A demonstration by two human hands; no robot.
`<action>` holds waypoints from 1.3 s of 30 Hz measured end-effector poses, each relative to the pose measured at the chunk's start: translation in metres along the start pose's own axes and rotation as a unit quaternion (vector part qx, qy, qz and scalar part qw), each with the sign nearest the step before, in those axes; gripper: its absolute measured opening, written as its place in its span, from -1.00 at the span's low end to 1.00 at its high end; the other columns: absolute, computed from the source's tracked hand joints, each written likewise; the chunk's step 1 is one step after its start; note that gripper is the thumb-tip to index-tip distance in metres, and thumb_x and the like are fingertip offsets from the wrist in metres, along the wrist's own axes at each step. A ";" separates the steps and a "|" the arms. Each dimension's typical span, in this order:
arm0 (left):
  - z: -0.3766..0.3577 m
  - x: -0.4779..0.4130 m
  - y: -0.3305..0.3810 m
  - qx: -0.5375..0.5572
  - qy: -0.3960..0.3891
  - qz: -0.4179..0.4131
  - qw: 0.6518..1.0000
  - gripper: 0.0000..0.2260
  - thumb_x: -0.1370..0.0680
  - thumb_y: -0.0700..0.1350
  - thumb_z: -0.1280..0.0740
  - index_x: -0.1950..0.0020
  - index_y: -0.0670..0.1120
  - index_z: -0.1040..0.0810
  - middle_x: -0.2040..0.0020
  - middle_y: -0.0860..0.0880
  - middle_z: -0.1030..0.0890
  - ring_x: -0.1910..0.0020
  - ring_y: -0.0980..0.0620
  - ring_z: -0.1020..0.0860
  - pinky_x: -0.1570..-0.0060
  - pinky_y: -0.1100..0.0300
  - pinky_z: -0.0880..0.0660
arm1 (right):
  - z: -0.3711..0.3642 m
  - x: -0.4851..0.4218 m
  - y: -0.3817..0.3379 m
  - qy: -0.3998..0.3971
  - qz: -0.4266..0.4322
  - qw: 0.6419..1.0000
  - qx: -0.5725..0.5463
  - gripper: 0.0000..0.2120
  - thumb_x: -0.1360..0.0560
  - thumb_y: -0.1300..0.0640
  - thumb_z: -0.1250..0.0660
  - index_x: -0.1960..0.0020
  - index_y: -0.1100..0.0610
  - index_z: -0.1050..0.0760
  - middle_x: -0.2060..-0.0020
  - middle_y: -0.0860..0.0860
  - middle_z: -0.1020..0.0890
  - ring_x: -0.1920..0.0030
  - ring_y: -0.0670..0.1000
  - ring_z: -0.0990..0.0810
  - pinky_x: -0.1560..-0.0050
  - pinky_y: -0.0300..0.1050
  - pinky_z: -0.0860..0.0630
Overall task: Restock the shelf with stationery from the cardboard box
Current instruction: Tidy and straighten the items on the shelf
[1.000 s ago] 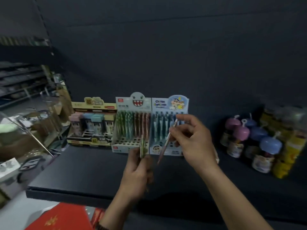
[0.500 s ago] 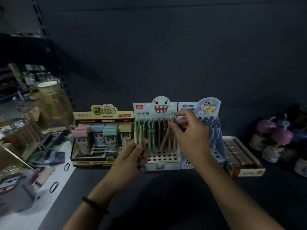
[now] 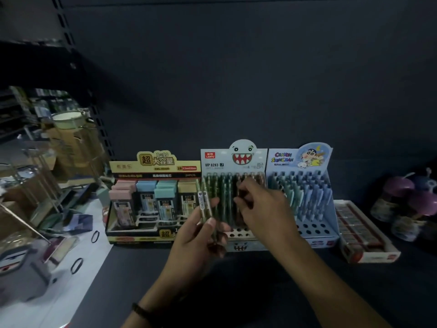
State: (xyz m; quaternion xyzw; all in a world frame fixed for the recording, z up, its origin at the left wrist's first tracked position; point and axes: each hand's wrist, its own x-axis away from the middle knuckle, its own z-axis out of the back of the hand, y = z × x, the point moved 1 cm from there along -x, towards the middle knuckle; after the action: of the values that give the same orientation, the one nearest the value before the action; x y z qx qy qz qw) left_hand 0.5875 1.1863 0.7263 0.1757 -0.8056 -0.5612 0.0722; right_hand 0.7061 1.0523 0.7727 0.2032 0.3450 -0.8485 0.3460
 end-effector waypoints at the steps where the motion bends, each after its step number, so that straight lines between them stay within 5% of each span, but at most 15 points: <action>1: 0.002 -0.002 -0.001 -0.006 0.003 -0.002 1.000 -0.69 -0.76 -0.22 -0.16 -0.41 0.00 -0.57 0.05 -0.22 -0.66 0.19 -0.08 -0.55 0.29 0.10 -0.46 | 0.002 -0.002 0.001 -0.008 -0.004 1.000 0.001 -0.80 -0.62 0.04 -0.44 -0.23 -0.02 -0.58 0.16 0.01 -0.74 0.19 0.06 -0.70 0.15 0.05 -0.69; 7: 0.008 -0.002 0.002 0.013 -0.024 0.013 1.000 -0.68 -0.73 -0.32 -0.15 -0.43 -0.16 -0.54 -0.10 -0.28 -0.70 0.14 -0.06 -0.63 0.24 0.12 -0.53 | 0.024 -0.014 -0.013 0.023 -0.030 0.996 -0.078 -0.82 -0.63 -0.02 -0.41 -0.23 -0.07 -0.63 0.30 -0.22 -0.62 0.27 -0.17 -0.61 0.14 -0.18 -0.58; 10: 0.008 -0.001 0.006 0.010 -0.054 0.010 0.998 -0.69 -0.69 -0.28 -0.22 -0.42 -0.23 -0.50 -0.19 -0.32 -0.69 0.15 -0.05 -0.65 0.25 0.13 -0.56 | 0.027 -0.021 -0.029 -0.033 -0.049 0.981 -0.187 -0.77 -0.58 -0.05 -0.49 -0.23 -0.13 -0.65 0.19 -0.19 -0.70 0.20 -0.23 -0.67 0.21 -0.40 -0.53; 13: 0.011 0.000 0.008 -0.005 -0.101 -0.003 0.995 -0.70 -0.70 -0.26 -0.25 -0.43 -0.26 -0.51 -0.27 -0.36 -0.65 0.12 -0.03 -0.66 0.21 0.15 -0.57 | 0.021 -0.024 -0.039 -0.129 -0.074 0.936 -0.318 -0.67 -0.56 0.07 -0.54 -0.30 -0.11 -0.64 0.11 -0.09 -0.75 0.33 -0.05 -0.72 0.25 -0.16 -0.69; 15: 0.014 0.000 0.009 0.006 -0.114 -0.004 0.993 -0.69 -0.69 -0.23 -0.25 -0.43 -0.24 -0.53 -0.29 -0.36 -0.64 0.10 -0.07 -0.67 0.19 0.14 -0.58 | 0.020 -0.026 -0.042 -0.136 -0.067 0.923 -0.355 -0.67 -0.55 0.14 -0.54 -0.28 -0.06 -0.65 0.14 -0.04 -0.77 0.33 0.09 -0.74 0.19 0.00 -0.73; 17: 0.016 0.000 0.010 0.006 -0.100 -0.014 0.995 -0.70 -0.71 -0.23 -0.26 -0.44 -0.20 -0.54 -0.31 -0.32 -0.65 0.00 -0.14 -0.71 0.14 0.10 -0.64 | 0.019 -0.028 -0.042 -0.115 -0.057 0.916 -0.379 -0.69 -0.55 0.18 -0.54 -0.25 -0.05 -0.64 0.19 0.01 -0.76 0.28 0.08 -0.75 0.16 -0.04 -0.71; 21: 0.023 0.001 0.010 -0.169 0.048 -0.217 0.960 -0.65 -0.75 -0.28 -0.15 -0.52 -0.12 -0.47 -0.28 -0.07 -0.69 -0.16 -0.11 -0.71 0.01 -0.01 -0.70 | 0.021 -0.031 -0.039 0.063 -0.045 0.941 -0.329 -0.73 -0.54 0.12 -0.56 -0.19 -0.08 -0.61 0.27 -0.02 -0.70 0.19 -0.08 -0.72 0.09 -0.11 -0.65; 23: 0.029 -0.001 0.011 -0.159 0.121 -0.242 0.949 -0.65 -0.77 -0.24 -0.14 -0.52 -0.03 -0.48 0.00 -0.02 -0.67 0.08 -0.02 -0.66 0.15 0.08 -0.63 | 0.019 -0.031 -0.034 0.105 -0.036 0.952 -0.286 -0.75 -0.54 0.09 -0.56 -0.18 -0.07 -0.62 0.27 -0.07 -0.68 0.18 -0.10 -0.71 0.09 -0.08 -0.67; 25: 0.037 -0.006 0.010 -0.170 0.159 -0.239 0.943 -0.67 -0.79 -0.11 -0.12 -0.52 0.05 -0.49 0.23 0.02 -0.45 0.29 -0.03 -0.40 0.29 0.04 -0.42 | 0.012 -0.027 -0.030 0.094 -0.032 0.961 -0.259 -0.77 -0.55 0.08 -0.56 -0.17 -0.08 -0.63 0.29 -0.11 -0.68 0.21 -0.13 -0.72 0.10 -0.12 -0.67; 28: 0.038 -0.009 0.003 -0.180 0.155 -0.218 0.947 -0.62 -0.76 -0.02 -0.06 -0.56 0.07 -0.44 0.25 0.04 -0.31 0.29 0.02 -0.28 0.27 0.12 -0.33 | -0.001 -0.019 -0.030 0.079 -0.022 0.972 -0.220 -0.77 -0.55 0.05 -0.55 -0.18 -0.07 -0.65 0.30 -0.18 -0.67 0.23 -0.21 -0.69 0.16 -0.32 -0.61; 30: 0.034 -0.009 0.002 -0.183 0.142 -0.217 0.948 -0.62 -0.77 -0.07 -0.04 -0.57 0.04 -0.41 0.23 -0.01 -0.30 0.28 -0.02 -0.27 0.27 0.09 -0.32 | -0.009 -0.015 -0.030 0.088 -0.006 0.980 -0.177 -0.78 -0.54 0.05 -0.56 -0.17 -0.04 -0.68 0.24 -0.20 -0.68 0.23 -0.24 -0.67 0.14 -0.27 -0.65; 34: 0.034 -0.009 0.003 -0.196 0.125 -0.244 0.942 -0.82 -0.74 -0.10 -0.13 -0.30 -0.02 -0.45 0.16 0.00 -0.47 0.24 0.03 -0.39 0.23 0.10 -0.39 | -0.023 -0.012 -0.028 0.087 0.020 0.986 -0.143 -0.80 -0.54 0.06 -0.56 -0.15 0.00 -0.69 0.15 -0.11 -0.73 0.16 -0.14 -0.70 0.12 -0.02 -0.72; 39: 0.029 -0.007 0.005 -0.207 0.117 -0.249 0.939 -0.93 -0.73 -0.28 -0.23 -0.16 -0.13 -0.42 -0.06 -0.14 -0.72 0.12 -0.06 -0.65 0.11 0.04 -0.57 | -0.029 -0.011 -0.028 0.047 0.012 0.994 -0.099 -0.82 -0.55 0.04 -0.55 -0.15 0.00 -0.70 0.10 -0.07 -0.74 0.13 -0.10 -0.67 0.06 -0.05 -0.70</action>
State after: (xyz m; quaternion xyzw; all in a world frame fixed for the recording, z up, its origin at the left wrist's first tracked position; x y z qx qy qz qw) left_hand 0.5835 1.2156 0.7210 0.4160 -0.5885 -0.6908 0.0588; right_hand 0.6963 1.0931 0.7715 0.2116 0.4405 -0.7958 0.3576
